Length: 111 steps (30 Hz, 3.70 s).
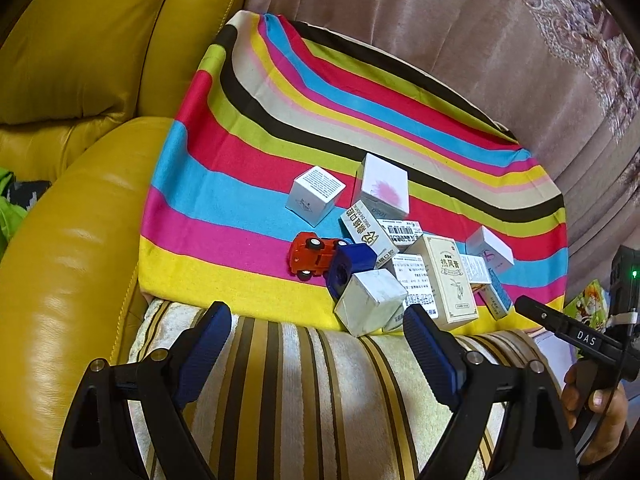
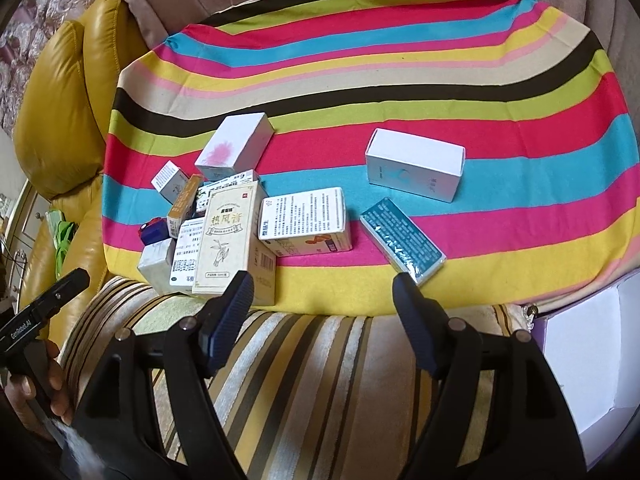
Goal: Organize rigid objects
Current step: 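Move left tool to a white printed cube box while right tool approaches a white rectangular box, then close left tool on the white cube box while right tool grasps the white rectangular box, lift, then carry both boxes into the storage box and open both tools to release them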
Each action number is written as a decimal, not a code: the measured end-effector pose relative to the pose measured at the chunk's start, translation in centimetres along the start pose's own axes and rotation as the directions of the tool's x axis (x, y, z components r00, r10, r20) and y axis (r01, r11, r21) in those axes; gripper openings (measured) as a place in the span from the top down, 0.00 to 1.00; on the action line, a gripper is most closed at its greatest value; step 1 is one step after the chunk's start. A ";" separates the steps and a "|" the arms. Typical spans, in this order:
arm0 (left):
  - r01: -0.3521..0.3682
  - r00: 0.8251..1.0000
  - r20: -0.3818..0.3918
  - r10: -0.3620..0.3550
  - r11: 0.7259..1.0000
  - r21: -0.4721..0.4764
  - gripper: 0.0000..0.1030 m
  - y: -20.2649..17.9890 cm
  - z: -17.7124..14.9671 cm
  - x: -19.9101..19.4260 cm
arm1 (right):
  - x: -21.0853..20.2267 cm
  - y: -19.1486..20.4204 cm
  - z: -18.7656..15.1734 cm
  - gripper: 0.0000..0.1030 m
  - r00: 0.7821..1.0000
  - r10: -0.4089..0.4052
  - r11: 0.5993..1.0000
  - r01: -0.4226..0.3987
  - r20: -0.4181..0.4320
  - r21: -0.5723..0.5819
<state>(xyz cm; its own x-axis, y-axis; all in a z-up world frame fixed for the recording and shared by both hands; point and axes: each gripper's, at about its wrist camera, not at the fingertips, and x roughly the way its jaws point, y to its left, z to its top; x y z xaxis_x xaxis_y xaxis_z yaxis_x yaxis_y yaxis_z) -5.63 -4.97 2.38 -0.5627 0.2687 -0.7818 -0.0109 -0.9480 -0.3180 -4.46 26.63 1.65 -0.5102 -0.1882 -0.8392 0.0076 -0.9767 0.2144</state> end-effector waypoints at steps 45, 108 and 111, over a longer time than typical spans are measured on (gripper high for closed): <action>-0.110 0.976 -0.158 0.149 0.966 0.233 0.24 -1.8 9.0 13.0 | 5.7 -7.2 7.9 0.13 0.991 -0.134 0.961 0.133 -0.011 0.244; 0.133 0.988 -0.110 -0.107 0.955 0.266 0.56 -14.1 1.4 6.1 | -2.6 -7.6 0.9 0.14 0.955 -0.272 0.954 0.251 0.115 0.165; 0.151 0.985 -0.124 -0.119 0.942 0.299 0.56 -16.1 0.6 5.9 | -3.8 -8.6 -0.1 0.14 0.952 -0.281 0.949 0.256 0.122 0.183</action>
<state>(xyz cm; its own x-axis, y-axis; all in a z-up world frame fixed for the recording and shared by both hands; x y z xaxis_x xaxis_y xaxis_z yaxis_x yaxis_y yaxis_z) -9.24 11.74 3.20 -0.4509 0.3987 -0.7986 -0.3422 -0.9035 -0.2580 -2.53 35.74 3.00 -0.5926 0.1077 -0.7982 -0.2813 -0.9563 0.0798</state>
